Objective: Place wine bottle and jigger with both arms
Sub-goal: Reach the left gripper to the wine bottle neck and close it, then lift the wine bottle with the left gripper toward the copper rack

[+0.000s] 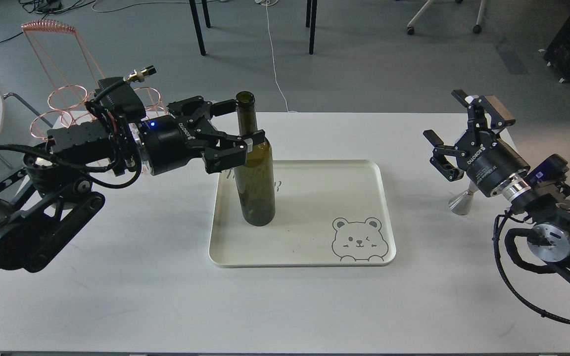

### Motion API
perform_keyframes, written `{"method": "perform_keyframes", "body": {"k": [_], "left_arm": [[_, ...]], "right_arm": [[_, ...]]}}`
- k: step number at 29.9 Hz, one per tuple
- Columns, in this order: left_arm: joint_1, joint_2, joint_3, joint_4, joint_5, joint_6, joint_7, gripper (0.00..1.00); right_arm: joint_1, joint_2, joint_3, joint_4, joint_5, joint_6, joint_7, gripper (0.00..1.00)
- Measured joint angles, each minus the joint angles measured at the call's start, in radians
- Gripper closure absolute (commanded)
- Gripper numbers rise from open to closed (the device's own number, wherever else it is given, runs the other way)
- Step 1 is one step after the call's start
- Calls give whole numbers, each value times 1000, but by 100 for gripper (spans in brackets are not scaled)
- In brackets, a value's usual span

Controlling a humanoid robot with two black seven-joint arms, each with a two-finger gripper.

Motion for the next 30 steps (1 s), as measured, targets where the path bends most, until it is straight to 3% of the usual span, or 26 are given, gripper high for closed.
{"method": "perform_keyframes", "body": {"k": [5, 8, 13, 19, 25, 30], "left_arm": [[-3, 0, 7, 2, 1, 5, 0, 52], [-3, 0, 7, 2, -1, 9, 0, 60], [-2, -2, 7, 3, -3, 31, 0, 61], [-2, -2, 8, 3, -11, 42, 0, 85], [-36, 17, 5, -1, -14, 79, 0, 88], [-118, 118, -3, 0, -78, 79, 0, 88]], "right_arm": [[-4, 0, 1, 2, 0, 0, 0, 3], [-5, 2, 1, 2, 0, 0, 0, 3], [-5, 4, 1, 1, -1, 0, 0, 3], [-5, 6, 0, -3, -1, 0, 0, 3], [-7, 6, 0, -4, -1, -1, 0, 3], [-7, 8, 4, -6, -1, -2, 0, 3]]}}
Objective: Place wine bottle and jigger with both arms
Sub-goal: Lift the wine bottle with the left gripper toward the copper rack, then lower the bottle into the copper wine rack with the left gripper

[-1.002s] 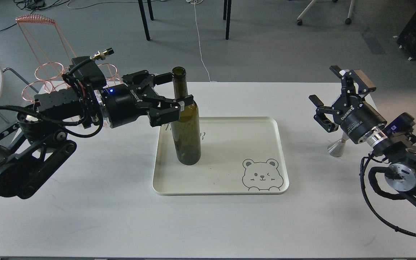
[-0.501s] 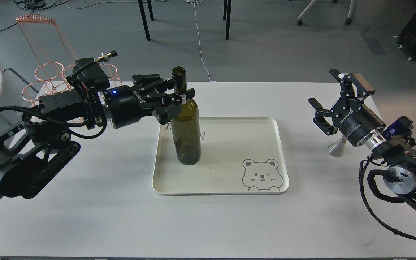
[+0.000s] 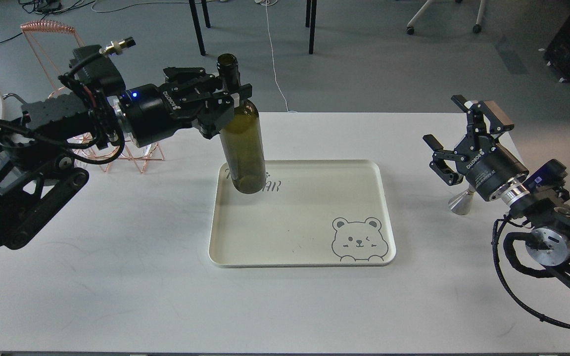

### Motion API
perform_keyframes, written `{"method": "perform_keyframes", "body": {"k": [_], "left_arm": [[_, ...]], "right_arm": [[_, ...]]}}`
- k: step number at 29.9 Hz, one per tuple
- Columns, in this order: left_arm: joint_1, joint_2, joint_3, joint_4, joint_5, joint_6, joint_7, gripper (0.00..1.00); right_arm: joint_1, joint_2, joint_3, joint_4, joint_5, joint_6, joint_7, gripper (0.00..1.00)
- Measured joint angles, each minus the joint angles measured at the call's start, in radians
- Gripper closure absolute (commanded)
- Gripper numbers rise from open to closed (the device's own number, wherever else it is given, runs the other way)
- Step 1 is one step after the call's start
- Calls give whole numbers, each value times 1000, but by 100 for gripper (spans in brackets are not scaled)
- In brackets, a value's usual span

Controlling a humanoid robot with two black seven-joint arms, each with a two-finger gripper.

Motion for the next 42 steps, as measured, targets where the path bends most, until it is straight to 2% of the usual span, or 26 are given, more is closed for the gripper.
{"method": "perform_keyframes", "body": {"k": [6, 12, 16, 24, 42], "left_arm": [[-104, 128, 10, 101, -103, -12, 0, 88], [-237, 155, 13, 286, -111, -12, 0, 88], [-283, 158, 13, 371, -111, -12, 0, 87], [-298, 171, 98, 408, -112, -11, 0, 87], [-280, 197, 124, 444, -109, -5, 0, 87]], "right_arm": [[0, 2, 1, -2, 0, 0, 0, 3], [0, 1, -5, -6, -8, 0, 0, 3], [0, -2, -6, -10, -10, 1, 0, 3], [-2, -5, -7, -9, -11, 1, 0, 3], [-17, -8, -8, -5, -17, 1, 0, 3]]}}
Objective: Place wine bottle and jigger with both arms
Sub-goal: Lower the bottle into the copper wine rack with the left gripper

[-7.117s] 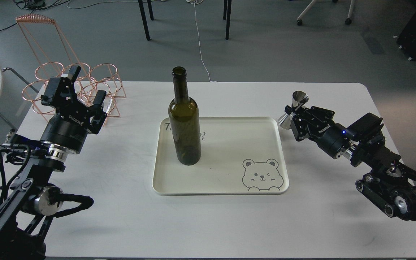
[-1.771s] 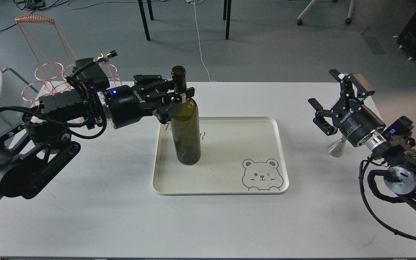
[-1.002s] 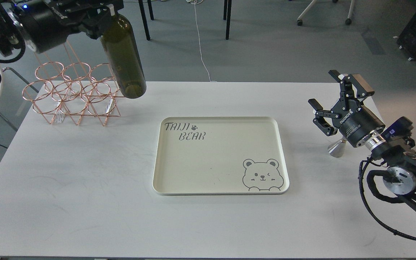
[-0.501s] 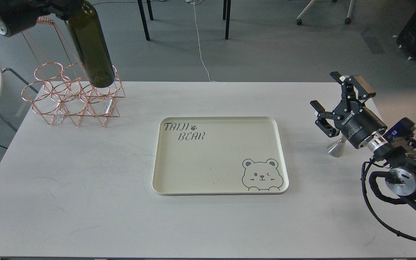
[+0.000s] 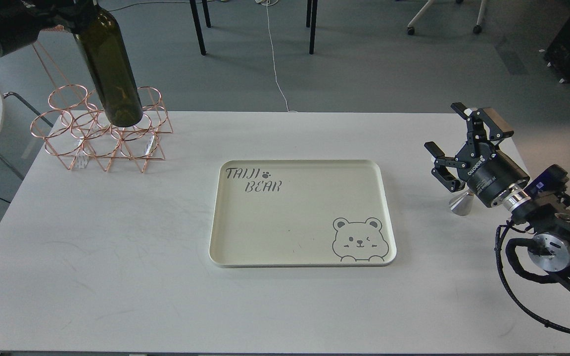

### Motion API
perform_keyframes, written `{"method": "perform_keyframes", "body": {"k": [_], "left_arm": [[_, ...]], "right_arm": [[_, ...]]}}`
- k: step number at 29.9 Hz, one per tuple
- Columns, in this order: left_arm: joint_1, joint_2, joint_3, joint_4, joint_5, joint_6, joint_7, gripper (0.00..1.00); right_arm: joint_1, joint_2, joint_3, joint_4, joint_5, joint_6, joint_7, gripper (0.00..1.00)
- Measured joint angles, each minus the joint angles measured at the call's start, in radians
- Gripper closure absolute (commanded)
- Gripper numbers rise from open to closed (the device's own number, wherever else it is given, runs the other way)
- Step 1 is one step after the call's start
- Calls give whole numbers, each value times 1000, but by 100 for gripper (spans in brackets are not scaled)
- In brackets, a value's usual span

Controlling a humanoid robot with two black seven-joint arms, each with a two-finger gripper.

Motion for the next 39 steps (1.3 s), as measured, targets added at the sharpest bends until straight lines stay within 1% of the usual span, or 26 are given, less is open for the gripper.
{"method": "perform_keyframes", "body": {"k": [5, 14, 20, 33, 36, 39], "left_arm": [[4, -3, 22, 20, -2, 19, 0, 86], [18, -9, 25, 40, -2, 29, 0, 86], [38, -12, 24, 56, -3, 56, 0, 85], [57, -29, 24, 84, -2, 59, 0, 84], [57, -30, 24, 87, -2, 60, 0, 80], [75, -33, 24, 93, -2, 61, 0, 75]], "right_arm": [[0, 0, 5, 0, 0, 0, 0, 3], [-1, 0, 5, 0, 0, 0, 0, 3], [-3, 0, 7, 0, 0, -1, 0, 3], [-6, 0, 8, 2, 0, 0, 0, 3], [-6, 0, 8, 2, 0, 0, 0, 3], [-7, 0, 8, 3, 0, 0, 0, 3]]}}
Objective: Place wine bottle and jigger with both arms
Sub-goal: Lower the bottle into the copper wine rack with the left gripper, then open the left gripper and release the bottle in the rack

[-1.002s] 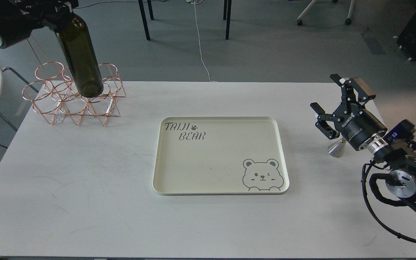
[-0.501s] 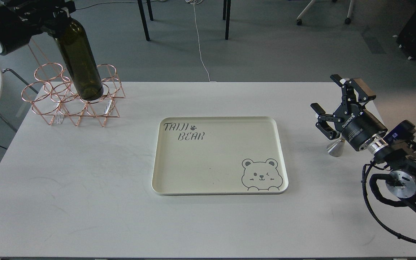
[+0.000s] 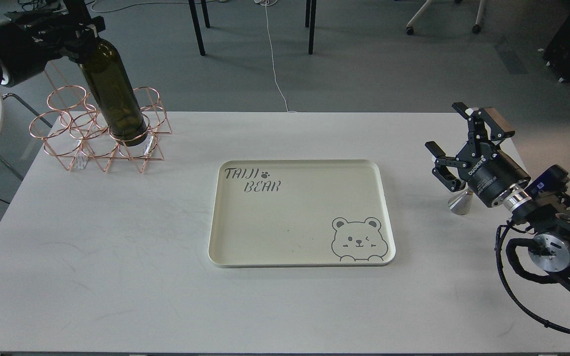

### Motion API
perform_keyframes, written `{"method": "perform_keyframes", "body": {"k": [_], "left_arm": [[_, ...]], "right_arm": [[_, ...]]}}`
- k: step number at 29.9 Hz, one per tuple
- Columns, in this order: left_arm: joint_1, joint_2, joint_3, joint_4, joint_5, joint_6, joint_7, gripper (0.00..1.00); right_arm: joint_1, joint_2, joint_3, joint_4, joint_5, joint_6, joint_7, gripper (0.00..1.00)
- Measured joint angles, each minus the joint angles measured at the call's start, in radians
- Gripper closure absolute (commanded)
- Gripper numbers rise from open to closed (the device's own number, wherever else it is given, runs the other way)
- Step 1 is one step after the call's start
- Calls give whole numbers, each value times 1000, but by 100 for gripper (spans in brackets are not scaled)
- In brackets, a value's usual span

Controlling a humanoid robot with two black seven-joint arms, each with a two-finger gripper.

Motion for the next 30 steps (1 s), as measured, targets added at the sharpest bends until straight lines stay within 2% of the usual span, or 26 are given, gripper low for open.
{"method": "perform_keyframes", "body": {"k": [5, 8, 13, 19, 20, 21, 22, 23, 27, 30], "left_arm": [[22, -28, 0, 31, -1, 27, 0, 67], [38, -38, 0, 42, -1, 31, 0, 56], [61, -48, 0, 44, -6, 33, 1, 53], [66, -54, 1, 45, -6, 33, 1, 44], [67, -55, 2, 46, -6, 33, 1, 41], [68, -56, 2, 46, -6, 33, 1, 33], [70, -58, 2, 47, -6, 33, 1, 19], [71, -59, 2, 48, -6, 33, 0, 13], [71, -69, 2, 53, -6, 34, 1, 4], [71, -78, 2, 54, -7, 35, 1, 4]], "right_arm": [[0, 0, 0, 0, 0, 0, 0, 3], [-1, 0, 0, 0, 0, 1, 0, 3], [-7, 0, 0, 2, 0, 1, 0, 3], [-13, 0, 0, 4, 0, 1, 0, 3], [-13, 0, 0, 5, 0, 0, 0, 3], [-14, 0, 0, 5, 0, 0, 0, 3], [-14, 0, 0, 5, 0, 0, 0, 3], [-15, 0, 0, 6, 0, 0, 0, 3], [-15, 0, -1, 7, 0, 0, 0, 3], [-15, 0, -1, 8, 0, 0, 0, 3]]}}
